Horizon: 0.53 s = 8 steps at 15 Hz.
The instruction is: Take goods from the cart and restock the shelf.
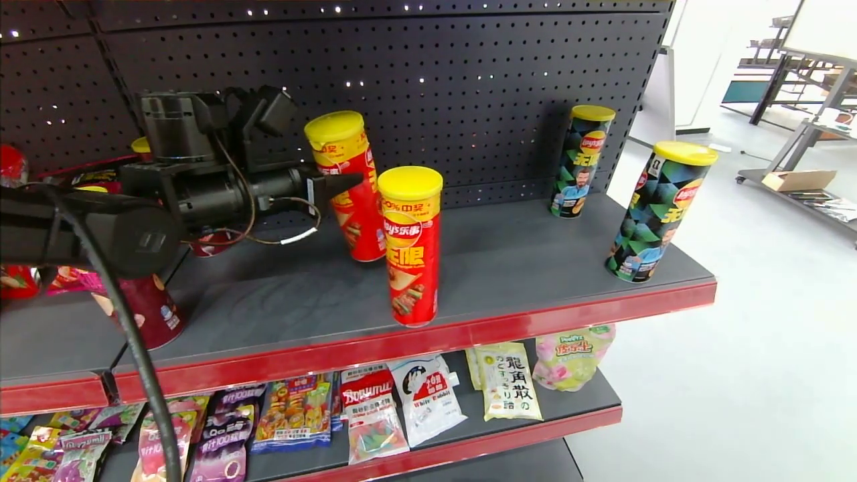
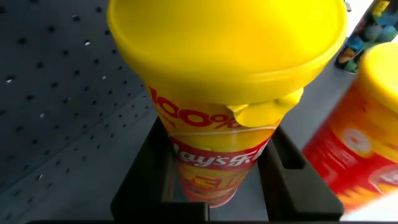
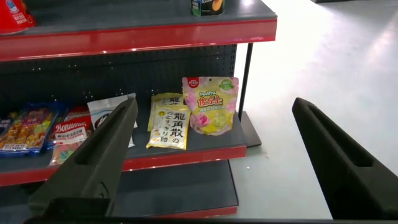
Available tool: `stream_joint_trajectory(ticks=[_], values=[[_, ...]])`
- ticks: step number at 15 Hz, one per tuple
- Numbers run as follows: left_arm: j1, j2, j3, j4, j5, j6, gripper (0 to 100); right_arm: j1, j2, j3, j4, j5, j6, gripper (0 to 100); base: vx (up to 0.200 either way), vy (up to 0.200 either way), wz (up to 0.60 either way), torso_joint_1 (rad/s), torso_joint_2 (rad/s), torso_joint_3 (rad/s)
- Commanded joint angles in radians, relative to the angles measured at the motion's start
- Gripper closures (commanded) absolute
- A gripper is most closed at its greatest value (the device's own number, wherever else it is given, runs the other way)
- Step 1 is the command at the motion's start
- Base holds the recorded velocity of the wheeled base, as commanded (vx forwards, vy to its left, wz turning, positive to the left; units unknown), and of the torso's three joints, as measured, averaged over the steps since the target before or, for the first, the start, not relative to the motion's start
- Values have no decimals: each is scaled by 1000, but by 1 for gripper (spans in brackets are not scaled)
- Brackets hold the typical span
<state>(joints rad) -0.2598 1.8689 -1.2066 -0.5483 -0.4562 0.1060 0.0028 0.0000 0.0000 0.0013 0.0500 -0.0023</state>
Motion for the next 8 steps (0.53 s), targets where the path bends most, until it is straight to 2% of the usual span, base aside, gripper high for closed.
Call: stream_joint_trajectory(ticks=[1,8], values=[[-10,91,-48,2,1,17,100,0,2,0,-1,1,-1,0,0,0,0,0,0,0],[-29,187,-171,42,-1,12,100,0,2,0,0,1,-1,0,0,0,0,0,0,0]])
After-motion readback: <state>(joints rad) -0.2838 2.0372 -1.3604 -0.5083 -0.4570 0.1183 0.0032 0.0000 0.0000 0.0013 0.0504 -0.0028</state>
